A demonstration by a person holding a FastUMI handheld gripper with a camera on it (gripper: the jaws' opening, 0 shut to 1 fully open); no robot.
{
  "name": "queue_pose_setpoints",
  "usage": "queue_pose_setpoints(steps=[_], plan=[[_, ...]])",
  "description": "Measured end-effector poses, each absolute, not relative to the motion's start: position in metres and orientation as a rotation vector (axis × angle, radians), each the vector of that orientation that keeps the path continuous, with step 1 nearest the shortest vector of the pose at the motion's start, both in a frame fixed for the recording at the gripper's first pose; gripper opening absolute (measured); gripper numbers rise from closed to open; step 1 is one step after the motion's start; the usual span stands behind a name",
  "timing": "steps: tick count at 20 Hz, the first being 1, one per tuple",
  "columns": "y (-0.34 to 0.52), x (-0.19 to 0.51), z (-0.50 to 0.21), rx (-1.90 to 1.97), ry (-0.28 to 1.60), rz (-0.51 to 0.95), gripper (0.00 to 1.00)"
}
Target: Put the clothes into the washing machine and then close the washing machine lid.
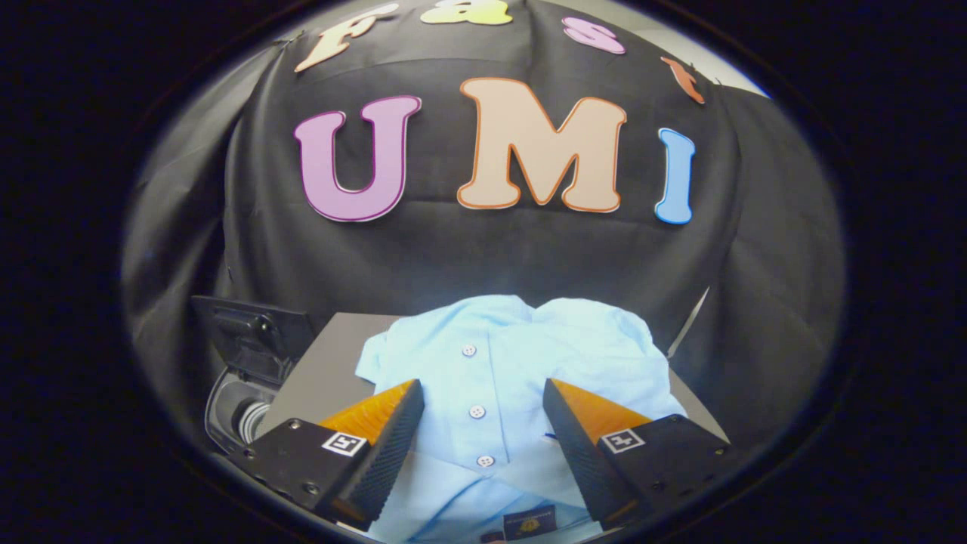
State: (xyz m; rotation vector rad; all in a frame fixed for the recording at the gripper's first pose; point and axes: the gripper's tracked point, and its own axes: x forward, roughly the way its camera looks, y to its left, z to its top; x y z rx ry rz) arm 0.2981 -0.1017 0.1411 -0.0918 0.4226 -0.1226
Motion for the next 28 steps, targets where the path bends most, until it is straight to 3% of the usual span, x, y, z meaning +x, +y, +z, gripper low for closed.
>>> queue_pose_setpoints(steps=[2, 7, 9, 13, 16, 28], plan=[[-0.102, 0.296, 0.123, -0.077, 0.513, -0.109, 0.97], [-0.106, 0.300, 0.126, -0.053, 0.506, -0.122, 0.92], [-0.104, 0.301, 0.126, -0.080, 0.500, -0.107, 0.67], [-0.104, 0.294, 0.131, -0.162, 0.459, -0.140, 0.25], [-0.096, 0.284, 0.138, -0.142, 0.414, -0.188, 0.11], [-0.012, 0.252, 0.238, -0.046, 0.161, -0.108, 0.07]])
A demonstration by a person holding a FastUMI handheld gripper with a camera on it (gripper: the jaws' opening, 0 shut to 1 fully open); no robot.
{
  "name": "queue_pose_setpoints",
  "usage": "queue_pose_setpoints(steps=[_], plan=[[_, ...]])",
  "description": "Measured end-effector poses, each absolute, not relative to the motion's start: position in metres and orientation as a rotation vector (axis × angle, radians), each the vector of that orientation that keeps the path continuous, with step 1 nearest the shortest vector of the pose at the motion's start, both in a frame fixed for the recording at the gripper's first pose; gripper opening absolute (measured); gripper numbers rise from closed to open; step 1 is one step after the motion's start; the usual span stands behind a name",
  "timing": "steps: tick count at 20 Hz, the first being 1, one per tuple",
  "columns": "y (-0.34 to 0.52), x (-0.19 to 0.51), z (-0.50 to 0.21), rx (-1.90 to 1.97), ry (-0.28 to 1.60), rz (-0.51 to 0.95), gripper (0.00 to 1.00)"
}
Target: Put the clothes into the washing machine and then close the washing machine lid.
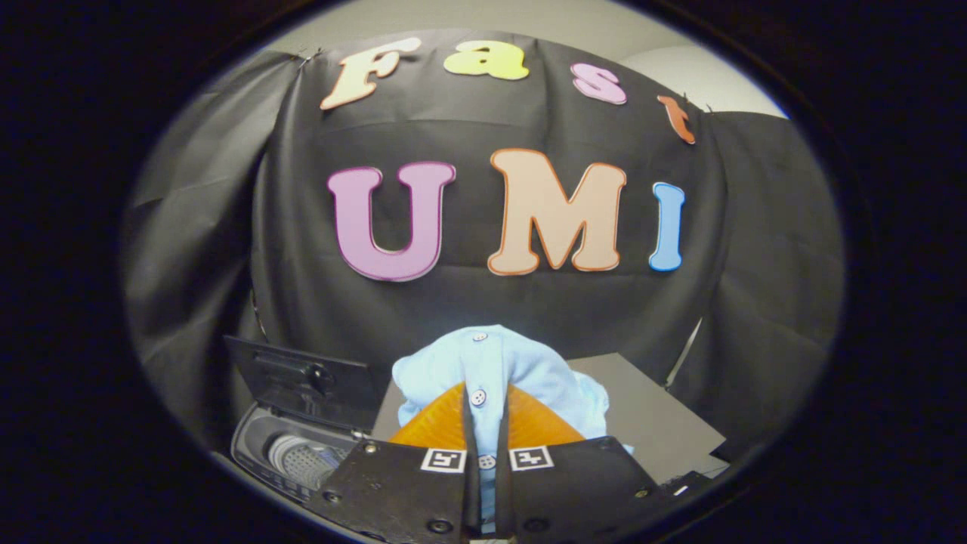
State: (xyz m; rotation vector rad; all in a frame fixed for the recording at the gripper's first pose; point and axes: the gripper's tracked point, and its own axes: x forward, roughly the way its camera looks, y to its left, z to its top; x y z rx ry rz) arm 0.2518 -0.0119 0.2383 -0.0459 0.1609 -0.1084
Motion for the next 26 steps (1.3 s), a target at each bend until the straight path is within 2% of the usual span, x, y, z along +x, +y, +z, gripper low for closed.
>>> queue_pose_setpoints(steps=[16, 26], plan=[[0.142, 0.216, 0.274, 0.032, 0.094, 0.003, 0.07], [0.209, 0.251, 0.196, 0.017, 0.152, 0.038, 0.07]])
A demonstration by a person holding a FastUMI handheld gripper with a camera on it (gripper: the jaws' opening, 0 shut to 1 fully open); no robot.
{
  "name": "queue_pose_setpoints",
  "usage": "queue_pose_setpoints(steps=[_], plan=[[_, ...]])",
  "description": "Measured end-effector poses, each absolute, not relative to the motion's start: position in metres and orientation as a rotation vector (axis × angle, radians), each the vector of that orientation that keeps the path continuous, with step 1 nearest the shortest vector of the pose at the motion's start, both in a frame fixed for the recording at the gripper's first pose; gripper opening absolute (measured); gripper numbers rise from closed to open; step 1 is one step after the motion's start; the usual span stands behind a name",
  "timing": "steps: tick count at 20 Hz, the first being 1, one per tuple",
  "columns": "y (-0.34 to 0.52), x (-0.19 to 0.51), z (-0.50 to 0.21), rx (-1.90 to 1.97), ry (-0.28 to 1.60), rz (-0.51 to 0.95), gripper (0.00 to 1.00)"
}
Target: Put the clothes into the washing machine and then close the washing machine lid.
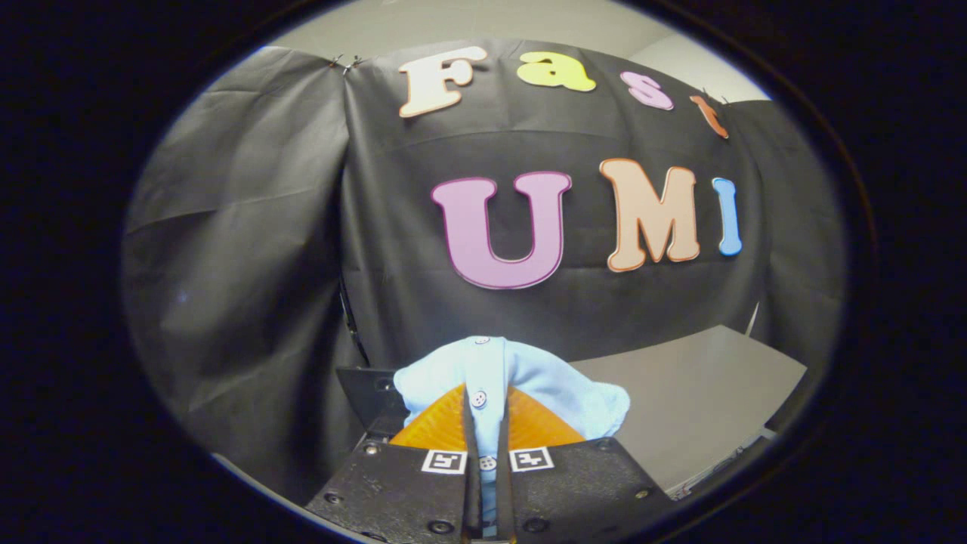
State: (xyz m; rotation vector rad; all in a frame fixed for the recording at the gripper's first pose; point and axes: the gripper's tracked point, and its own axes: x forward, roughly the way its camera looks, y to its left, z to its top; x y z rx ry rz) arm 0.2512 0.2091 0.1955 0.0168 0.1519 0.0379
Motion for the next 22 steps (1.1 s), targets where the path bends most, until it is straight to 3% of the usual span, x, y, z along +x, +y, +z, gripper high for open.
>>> queue_pose_setpoints(steps=[11, 22], plan=[[0.249, 0.292, 0.011, 0.012, 0.369, 0.080, 0.08], [0.282, 0.313, -0.098, -0.100, 0.519, 0.125, 0.12]])
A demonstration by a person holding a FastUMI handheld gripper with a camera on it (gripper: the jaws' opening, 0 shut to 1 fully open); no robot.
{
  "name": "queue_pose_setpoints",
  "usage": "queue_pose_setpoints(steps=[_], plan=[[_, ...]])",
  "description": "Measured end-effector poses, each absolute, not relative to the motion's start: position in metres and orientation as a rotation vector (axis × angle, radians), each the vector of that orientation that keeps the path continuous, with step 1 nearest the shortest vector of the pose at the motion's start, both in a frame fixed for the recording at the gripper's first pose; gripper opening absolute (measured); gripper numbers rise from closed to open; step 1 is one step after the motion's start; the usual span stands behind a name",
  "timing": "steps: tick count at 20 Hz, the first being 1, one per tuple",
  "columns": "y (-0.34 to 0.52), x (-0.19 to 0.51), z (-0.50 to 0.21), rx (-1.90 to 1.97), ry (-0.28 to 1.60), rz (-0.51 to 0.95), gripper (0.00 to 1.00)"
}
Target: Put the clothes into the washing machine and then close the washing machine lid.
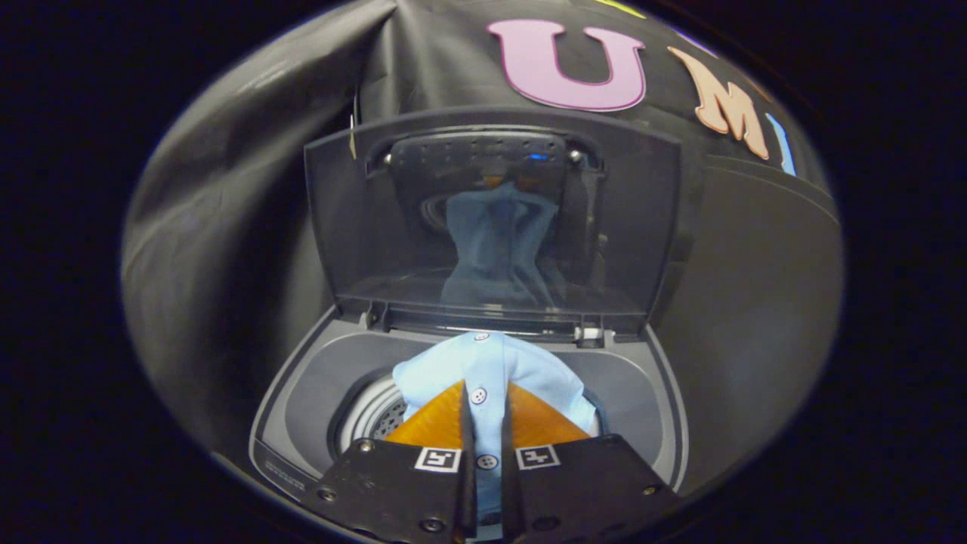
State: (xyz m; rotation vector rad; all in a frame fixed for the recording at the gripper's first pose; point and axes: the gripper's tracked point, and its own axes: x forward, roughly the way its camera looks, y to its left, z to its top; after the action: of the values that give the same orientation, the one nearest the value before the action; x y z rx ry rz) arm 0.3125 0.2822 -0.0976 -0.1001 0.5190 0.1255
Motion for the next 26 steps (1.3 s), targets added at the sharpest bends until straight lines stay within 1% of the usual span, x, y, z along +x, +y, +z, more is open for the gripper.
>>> queue_pose_setpoints(steps=[4, 7, 9, 11, 12, 18, 19, 22, 24, 26], plan=[[0.292, 0.324, -0.126, -0.143, 0.598, 0.154, 0.15], [0.290, 0.324, -0.141, -0.125, 0.646, 0.144, 0.18], [0.291, 0.323, -0.144, -0.128, 0.663, 0.135, 0.25], [0.286, 0.324, -0.142, -0.149, 0.657, 0.118, 0.27], [0.287, 0.324, -0.140, -0.144, 0.645, 0.120, 0.38], [0.289, 0.319, -0.109, -0.154, 0.594, 0.123, 0.76], [0.289, 0.318, -0.104, -0.157, 0.587, 0.122, 0.79], [0.298, 0.314, -0.088, -0.125, 0.577, 0.155, 0.99], [0.302, 0.312, -0.072, -0.096, 0.565, 0.172, 0.98], [0.300, 0.315, -0.054, -0.091, 0.539, 0.159, 0.98]])
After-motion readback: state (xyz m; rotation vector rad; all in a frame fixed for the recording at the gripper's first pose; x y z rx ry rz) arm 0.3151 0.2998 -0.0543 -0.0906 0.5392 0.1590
